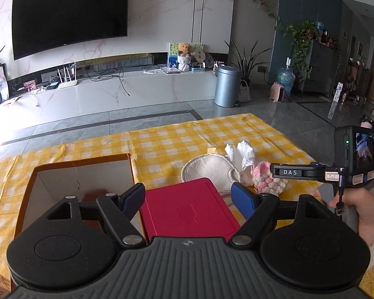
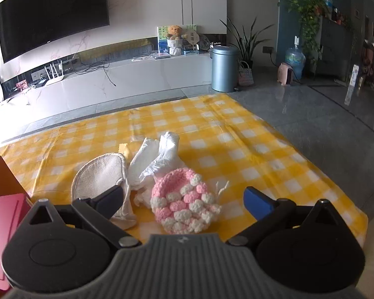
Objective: Organize soft objects
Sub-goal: 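Grasp the pink-and-white knitted hat with the right gripper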
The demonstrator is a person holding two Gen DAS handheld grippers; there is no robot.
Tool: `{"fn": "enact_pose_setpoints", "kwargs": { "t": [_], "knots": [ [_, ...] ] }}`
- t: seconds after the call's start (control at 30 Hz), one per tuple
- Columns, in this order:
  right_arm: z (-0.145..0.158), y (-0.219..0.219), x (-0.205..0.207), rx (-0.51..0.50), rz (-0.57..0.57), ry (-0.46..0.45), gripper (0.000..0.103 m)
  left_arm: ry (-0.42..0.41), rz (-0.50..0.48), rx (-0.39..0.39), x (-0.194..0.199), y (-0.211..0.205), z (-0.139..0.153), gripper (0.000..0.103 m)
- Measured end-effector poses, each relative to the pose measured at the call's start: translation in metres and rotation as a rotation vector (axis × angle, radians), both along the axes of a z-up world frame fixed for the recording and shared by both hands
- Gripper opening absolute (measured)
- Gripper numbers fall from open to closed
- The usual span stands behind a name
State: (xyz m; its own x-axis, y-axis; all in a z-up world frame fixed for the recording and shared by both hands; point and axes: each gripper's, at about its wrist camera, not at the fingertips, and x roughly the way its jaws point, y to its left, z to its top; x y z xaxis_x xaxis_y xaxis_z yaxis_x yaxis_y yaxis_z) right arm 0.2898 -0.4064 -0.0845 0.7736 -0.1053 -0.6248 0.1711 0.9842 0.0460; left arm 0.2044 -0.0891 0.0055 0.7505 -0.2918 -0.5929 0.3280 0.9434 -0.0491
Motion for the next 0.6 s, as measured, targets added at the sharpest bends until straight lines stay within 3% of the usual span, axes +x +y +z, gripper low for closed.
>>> {"fn": "enact_pose_setpoints", "kwargs": {
  "t": [0.23,0.6],
  "knots": [
    [-0.040,-0.007,0.037,-0.055,0.026,0.088,0.100,0.094,0.006,0.031,0.028,-0.021,-0.007,0.092],
    [-0.060,-0.017,0.069,-0.047,0.071,0.144,0.100,0.139,-0.008,0.152,0.047,-0.055,-0.024,0.092]
  ]
}}
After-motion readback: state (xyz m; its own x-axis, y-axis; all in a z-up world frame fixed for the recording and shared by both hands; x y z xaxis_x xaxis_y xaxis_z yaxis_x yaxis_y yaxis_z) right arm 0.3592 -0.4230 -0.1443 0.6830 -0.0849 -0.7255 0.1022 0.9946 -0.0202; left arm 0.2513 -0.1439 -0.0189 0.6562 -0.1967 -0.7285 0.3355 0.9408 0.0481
